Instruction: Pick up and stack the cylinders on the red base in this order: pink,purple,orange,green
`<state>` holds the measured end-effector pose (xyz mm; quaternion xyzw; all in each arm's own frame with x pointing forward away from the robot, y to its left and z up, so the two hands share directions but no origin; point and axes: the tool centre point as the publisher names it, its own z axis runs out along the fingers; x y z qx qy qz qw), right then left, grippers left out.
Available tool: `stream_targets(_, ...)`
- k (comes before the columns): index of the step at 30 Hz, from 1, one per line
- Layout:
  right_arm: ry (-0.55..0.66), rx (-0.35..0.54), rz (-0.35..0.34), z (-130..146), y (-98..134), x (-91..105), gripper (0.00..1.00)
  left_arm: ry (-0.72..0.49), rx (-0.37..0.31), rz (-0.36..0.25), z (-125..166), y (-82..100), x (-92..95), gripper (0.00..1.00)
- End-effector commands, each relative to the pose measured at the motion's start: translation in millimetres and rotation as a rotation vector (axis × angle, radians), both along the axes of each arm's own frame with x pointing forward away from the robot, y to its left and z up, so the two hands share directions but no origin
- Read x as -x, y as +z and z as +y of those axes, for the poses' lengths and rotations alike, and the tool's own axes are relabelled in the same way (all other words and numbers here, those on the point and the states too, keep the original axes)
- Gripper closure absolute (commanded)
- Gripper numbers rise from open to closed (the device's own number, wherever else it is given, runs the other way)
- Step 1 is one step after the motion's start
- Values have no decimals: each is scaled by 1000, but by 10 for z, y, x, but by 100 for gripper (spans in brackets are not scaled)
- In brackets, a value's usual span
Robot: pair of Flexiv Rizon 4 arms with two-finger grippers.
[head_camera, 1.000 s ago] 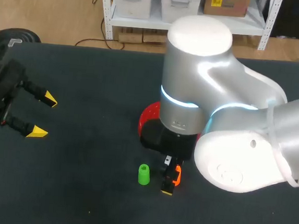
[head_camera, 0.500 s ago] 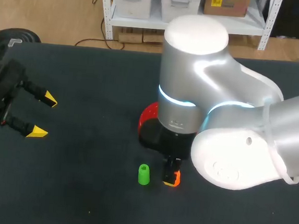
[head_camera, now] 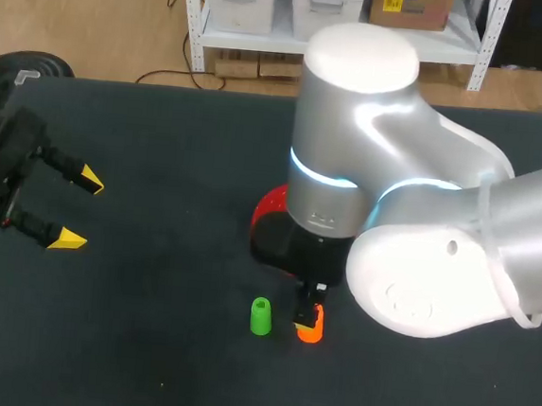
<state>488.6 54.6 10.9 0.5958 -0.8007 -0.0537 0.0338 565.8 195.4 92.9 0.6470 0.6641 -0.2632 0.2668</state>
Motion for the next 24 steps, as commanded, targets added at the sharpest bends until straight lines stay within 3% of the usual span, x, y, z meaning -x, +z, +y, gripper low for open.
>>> stream_targets(1,-1,-3,-5,-32,38,4,100,-1,2,-2,7,-11,-1,0)
stream_targets(14,5,-55,-56,-33,374,-21,100,-1,2,-2,7,-11,-1,0)
stream_targets(24,38,-30,-79,22,690,-96,100,-1,2,-2,7,-11,-1,0)
